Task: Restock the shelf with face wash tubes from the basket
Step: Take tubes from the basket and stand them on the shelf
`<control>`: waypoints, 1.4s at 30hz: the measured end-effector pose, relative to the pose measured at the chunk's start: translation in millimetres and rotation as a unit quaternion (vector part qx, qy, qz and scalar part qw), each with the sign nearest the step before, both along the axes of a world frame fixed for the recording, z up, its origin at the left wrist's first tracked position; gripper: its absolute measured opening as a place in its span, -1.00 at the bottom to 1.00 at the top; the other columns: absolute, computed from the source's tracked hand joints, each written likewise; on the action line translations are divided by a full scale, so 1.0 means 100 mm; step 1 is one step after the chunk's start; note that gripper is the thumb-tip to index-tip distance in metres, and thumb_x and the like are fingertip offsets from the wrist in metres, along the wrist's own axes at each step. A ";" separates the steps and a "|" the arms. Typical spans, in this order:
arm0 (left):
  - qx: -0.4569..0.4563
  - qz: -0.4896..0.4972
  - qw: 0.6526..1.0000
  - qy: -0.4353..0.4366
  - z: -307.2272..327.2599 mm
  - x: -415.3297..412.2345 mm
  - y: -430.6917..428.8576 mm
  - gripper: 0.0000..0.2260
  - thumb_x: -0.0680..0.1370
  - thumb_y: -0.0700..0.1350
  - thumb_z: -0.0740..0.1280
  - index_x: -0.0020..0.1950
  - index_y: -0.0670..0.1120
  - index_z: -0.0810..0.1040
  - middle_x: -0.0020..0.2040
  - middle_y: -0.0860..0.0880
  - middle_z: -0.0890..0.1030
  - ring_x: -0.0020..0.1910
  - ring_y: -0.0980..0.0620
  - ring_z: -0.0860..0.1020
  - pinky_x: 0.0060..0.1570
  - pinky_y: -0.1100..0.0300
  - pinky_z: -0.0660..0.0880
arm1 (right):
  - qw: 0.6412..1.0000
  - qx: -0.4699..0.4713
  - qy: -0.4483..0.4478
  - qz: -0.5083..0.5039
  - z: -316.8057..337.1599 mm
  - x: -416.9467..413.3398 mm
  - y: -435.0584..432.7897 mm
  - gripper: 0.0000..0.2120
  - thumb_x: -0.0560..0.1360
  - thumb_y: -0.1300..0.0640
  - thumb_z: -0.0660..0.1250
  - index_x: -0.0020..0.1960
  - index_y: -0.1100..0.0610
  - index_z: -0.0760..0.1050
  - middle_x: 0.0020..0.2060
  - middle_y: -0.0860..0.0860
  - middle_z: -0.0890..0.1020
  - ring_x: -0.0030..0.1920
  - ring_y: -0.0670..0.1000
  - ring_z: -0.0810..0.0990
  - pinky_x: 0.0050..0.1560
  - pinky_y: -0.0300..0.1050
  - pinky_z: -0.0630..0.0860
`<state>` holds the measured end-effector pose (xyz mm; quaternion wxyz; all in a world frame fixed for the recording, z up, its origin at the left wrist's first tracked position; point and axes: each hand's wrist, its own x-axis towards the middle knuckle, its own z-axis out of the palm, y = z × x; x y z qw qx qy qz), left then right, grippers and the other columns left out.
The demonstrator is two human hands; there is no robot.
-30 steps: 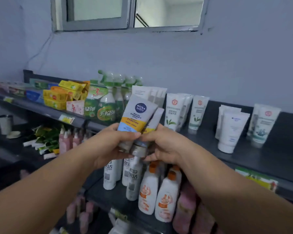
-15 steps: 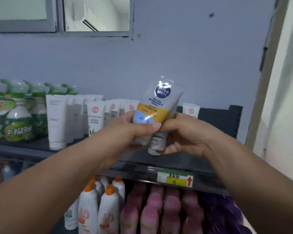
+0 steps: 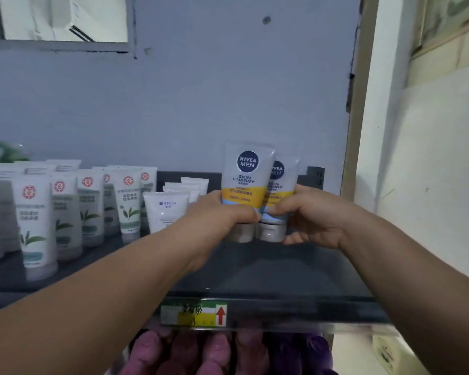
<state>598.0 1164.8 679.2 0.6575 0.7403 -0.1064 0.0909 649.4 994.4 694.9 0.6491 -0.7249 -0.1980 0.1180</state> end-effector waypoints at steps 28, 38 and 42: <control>0.045 0.093 0.994 0.041 -0.31 0.78 -0.46 -0.78 0.31 -0.34 0.53 -0.11 -0.16 0.61 -0.21 -0.12 0.70 -0.25 0.00 0.67 -0.24 0.17 0.60 | 0.991 -0.046 0.009 -0.122 -0.45 1.57 -0.42 -0.61 0.43 0.45 0.35 0.21 0.17 0.49 0.03 0.13 0.66 0.07 0.12 0.62 0.10 0.04 0.55; 0.071 0.110 0.991 0.022 -0.32 0.85 -0.39 -0.81 0.32 -0.34 0.53 -0.18 -0.11 0.62 -0.21 -0.09 0.70 -0.23 0.02 0.65 -0.20 0.19 0.60 | 0.992 -0.043 -0.017 -0.119 -0.66 1.92 -0.26 -0.60 0.41 0.44 0.40 0.21 0.21 0.49 0.06 0.16 0.66 0.12 0.17 0.62 0.21 0.10 0.53; 0.080 0.114 0.990 0.018 -0.33 0.85 -0.44 -0.80 0.31 -0.32 0.54 -0.21 -0.09 0.60 -0.28 0.00 0.69 -0.33 0.16 0.64 -0.32 0.32 0.58 | 0.981 -0.072 -0.046 -0.175 -0.55 1.86 -0.37 -0.79 0.42 0.39 0.39 0.04 0.29 0.51 -0.11 0.21 0.61 -0.12 0.12 0.57 -0.11 0.00 0.55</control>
